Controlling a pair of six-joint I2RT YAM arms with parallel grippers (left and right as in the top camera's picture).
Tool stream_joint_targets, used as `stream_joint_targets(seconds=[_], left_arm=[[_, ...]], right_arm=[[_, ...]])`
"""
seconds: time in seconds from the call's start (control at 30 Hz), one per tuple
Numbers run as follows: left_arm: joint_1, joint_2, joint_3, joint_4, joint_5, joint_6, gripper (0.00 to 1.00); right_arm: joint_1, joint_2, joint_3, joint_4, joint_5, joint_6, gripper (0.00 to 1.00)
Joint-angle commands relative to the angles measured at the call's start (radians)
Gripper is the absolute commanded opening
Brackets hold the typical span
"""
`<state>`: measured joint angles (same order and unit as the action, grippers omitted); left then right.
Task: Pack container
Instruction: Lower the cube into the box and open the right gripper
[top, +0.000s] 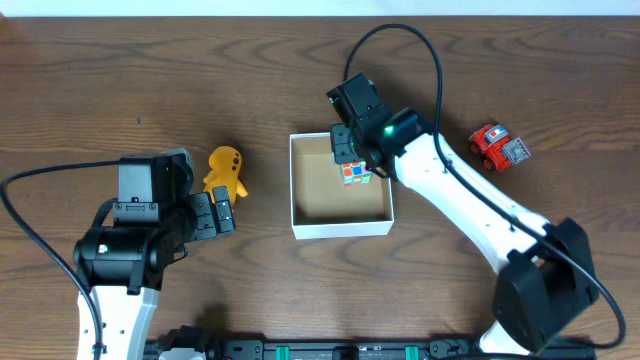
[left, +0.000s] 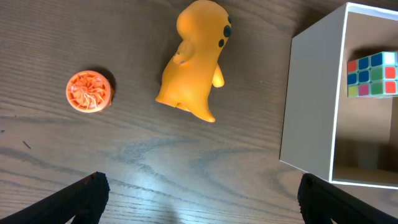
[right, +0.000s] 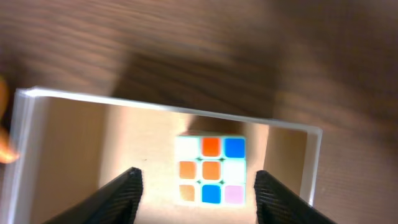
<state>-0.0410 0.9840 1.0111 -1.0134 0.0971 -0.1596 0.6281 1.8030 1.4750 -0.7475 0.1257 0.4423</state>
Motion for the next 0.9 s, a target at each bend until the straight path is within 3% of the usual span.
stream_joint_targets(seconds=[0.0,0.03,0.13,0.23,0.57,0.87], left_arm=[[0.003,0.002,0.021,0.0,-0.019,0.009,0.98],[0.003,0.002,0.021,0.0,-0.019,0.009,0.98],[0.003,0.002,0.021,0.0,-0.019,0.009,0.98],[0.003,0.002,0.021,0.0,-0.019,0.009,0.98],[0.003,0.002,0.021,0.0,-0.019,0.009,0.98],[0.003,0.002,0.021,-0.003,-0.019,0.009,0.98]], right_arm=[[0.046,-0.004,0.016,-0.018,-0.06,-0.104,0.43],[0.056,0.002,0.016,-0.027,-0.072,-0.112,0.4],[0.08,0.035,0.015,-0.043,-0.074,-0.114,0.17],[0.089,0.074,0.014,-0.042,-0.074,-0.114,0.11],[0.076,0.214,0.014,0.021,-0.056,-0.113,0.09],[0.073,0.236,0.014,0.061,0.162,-0.015,0.09]])
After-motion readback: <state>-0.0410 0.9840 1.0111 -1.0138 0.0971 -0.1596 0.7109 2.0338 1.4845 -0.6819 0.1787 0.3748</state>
